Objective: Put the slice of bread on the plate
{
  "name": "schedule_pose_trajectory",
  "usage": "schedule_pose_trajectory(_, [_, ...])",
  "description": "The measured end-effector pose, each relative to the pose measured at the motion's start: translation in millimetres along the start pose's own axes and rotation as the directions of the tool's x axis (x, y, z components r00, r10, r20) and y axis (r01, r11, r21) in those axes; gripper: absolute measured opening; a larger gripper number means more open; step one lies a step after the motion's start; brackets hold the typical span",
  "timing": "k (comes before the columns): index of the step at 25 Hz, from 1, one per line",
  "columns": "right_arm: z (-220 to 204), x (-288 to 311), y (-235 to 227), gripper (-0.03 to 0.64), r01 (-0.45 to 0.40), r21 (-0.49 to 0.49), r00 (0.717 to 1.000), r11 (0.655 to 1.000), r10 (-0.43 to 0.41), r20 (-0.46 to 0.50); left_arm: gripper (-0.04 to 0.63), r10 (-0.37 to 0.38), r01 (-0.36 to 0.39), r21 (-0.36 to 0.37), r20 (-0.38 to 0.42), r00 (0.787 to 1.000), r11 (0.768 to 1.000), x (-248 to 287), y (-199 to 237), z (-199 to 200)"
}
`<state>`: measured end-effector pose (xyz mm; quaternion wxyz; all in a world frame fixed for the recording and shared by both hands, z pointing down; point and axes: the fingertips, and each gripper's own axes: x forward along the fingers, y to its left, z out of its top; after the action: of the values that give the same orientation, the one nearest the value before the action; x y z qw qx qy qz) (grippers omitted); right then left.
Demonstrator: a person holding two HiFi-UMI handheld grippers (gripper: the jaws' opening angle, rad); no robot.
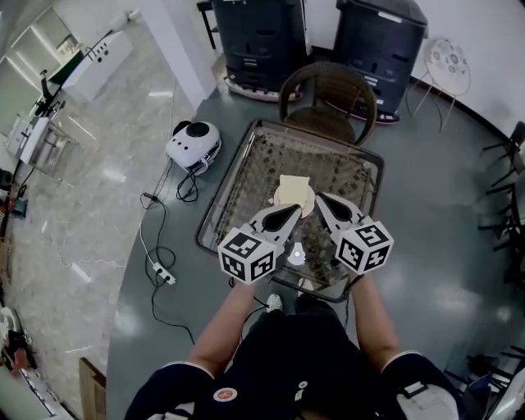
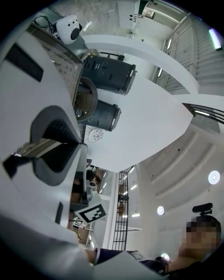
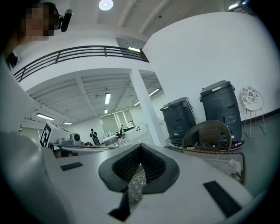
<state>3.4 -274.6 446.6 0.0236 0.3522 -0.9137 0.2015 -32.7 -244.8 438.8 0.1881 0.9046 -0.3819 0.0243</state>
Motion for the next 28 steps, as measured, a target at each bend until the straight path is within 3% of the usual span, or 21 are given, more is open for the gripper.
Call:
schedule_pose_trajectory(14, [48.8, -30.8, 45.7, 0.006, -0.023, -0.073, 0.992, 0.997, 0.032, 0.125, 0.006, -0.048, 0.044, 0.066, 0.068, 0.997, 0.997, -29.3, -30.8, 40.2])
schedule_pose_trajectory(28, [63.0, -35.6, 62.6, 0.006, -0.019, -0.097, 0.988, 0.995, 0.033, 0.154, 0.006, -0.065, 0.058, 0.078, 0.091, 0.994, 0.995, -41.4, -38.5, 52.1])
